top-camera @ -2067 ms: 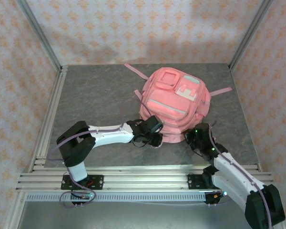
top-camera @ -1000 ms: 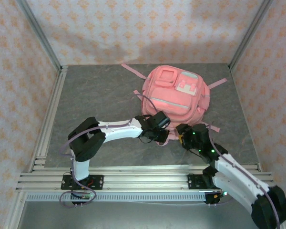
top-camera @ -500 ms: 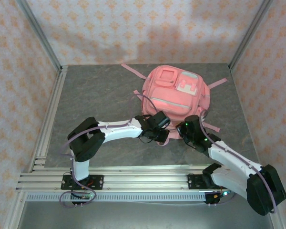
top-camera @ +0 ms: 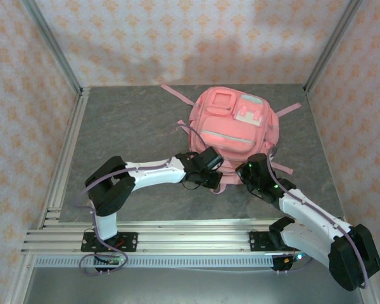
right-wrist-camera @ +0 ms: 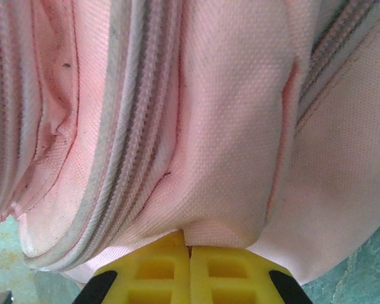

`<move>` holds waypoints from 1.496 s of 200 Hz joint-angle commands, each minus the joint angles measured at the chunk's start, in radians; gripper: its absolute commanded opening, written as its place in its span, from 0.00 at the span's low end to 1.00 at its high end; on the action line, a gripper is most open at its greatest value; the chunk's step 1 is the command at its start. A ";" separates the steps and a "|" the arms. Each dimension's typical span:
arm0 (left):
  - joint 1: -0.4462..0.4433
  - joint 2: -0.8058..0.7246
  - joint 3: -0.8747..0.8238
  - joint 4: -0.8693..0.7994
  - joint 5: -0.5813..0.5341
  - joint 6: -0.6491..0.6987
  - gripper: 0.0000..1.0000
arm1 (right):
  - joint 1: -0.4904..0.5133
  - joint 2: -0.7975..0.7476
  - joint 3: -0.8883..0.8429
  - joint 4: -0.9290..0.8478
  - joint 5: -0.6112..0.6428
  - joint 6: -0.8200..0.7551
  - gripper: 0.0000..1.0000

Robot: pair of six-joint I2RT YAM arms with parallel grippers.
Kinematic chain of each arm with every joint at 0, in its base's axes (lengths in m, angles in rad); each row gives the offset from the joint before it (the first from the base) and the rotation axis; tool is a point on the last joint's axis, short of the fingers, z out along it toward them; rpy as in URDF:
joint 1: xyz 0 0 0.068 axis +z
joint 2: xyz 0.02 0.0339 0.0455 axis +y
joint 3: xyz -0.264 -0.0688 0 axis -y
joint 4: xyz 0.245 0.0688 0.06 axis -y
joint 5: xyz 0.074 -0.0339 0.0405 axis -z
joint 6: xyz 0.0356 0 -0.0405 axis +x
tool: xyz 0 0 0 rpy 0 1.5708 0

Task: Pack books, pencil case, and school supplies into a backpack

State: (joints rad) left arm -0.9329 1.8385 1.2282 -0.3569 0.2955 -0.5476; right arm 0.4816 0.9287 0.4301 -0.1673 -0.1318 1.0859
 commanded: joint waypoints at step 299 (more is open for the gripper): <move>-0.007 -0.091 -0.070 0.022 0.013 -0.011 0.00 | 0.225 -0.094 -0.001 -0.003 0.034 0.424 0.46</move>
State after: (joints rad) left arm -0.9215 1.7824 1.1439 -0.3401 0.3069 -0.5320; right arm 0.6830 0.7910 0.4454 -0.2749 -0.1764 1.3933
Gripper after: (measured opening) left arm 0.046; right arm 0.447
